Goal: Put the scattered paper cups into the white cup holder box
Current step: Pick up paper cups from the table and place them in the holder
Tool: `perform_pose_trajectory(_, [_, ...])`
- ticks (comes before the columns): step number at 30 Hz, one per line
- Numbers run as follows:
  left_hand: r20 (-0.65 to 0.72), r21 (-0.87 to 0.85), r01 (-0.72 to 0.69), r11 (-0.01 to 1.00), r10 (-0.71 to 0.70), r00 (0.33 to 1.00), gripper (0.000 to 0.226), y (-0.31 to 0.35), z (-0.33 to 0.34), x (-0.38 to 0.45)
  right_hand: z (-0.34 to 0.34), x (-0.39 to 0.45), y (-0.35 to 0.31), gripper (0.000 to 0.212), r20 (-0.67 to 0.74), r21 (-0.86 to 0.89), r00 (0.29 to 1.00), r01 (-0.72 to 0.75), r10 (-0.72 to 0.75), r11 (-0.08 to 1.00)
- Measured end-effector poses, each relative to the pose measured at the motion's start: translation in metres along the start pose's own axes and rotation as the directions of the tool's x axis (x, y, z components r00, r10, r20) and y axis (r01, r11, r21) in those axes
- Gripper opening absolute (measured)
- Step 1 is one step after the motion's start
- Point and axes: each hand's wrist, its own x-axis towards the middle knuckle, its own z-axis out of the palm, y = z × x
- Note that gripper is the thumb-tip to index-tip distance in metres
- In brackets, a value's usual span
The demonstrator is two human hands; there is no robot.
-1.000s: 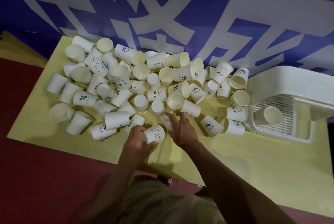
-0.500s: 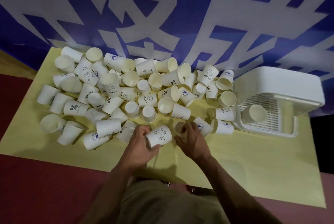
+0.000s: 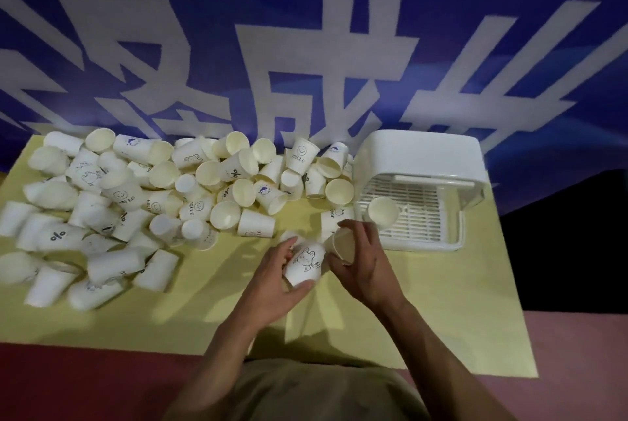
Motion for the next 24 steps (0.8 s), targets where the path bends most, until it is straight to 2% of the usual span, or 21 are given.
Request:
perform_pose_trajectory(4, [0.039, -0.007, 0.025, 1.000, -0.025, 0.999, 0.098, 0.034, 0.049, 0.008, -0.042, -0.002, 0.028, 0.056, 0.020, 0.055, 0.997, 0.069, -0.070, 0.996])
perform_pose_trajectory(7, [0.066, -0.001, 0.031, 1.000, -0.031, 0.997, 0.093, 0.055, 0.075, 0.013, -0.068, -0.004, 0.041, 0.053, 0.011, 0.079, 0.993, 0.115, -0.117, 0.990])
perform_pose_trajectory(13, [0.053, 0.043, -0.003, 0.999, 0.001, 0.999, 0.089, 0.086, 0.100, 0.025, -0.125, -0.006, 0.063, 0.050, -0.113, 0.072, 0.988, 0.115, -0.107, 0.991])
perform_pose_trajectory(16, [0.009, 0.071, 0.023, 0.997, -0.024, 1.000, 0.081, 0.098, 0.103, 0.040, -0.147, -0.009, 0.079, 0.054, -0.150, 0.066, 0.987, 0.064, -0.054, 0.996])
perform_pose_trajectory(20, [-0.120, 0.100, 0.036, 0.994, -0.023, 0.992, 0.073, 0.119, 0.112, 0.063, -0.163, -0.017, 0.100, 0.055, -0.159, 0.050, 0.987, 0.007, 0.001, 0.999])
perform_pose_trajectory(24, [-0.231, 0.075, -0.034, 0.997, 0.051, 0.972, 0.076, 0.138, 0.125, 0.084, -0.168, -0.024, 0.117, 0.056, -0.137, 0.040, 0.990, -0.011, 0.016, 0.999])
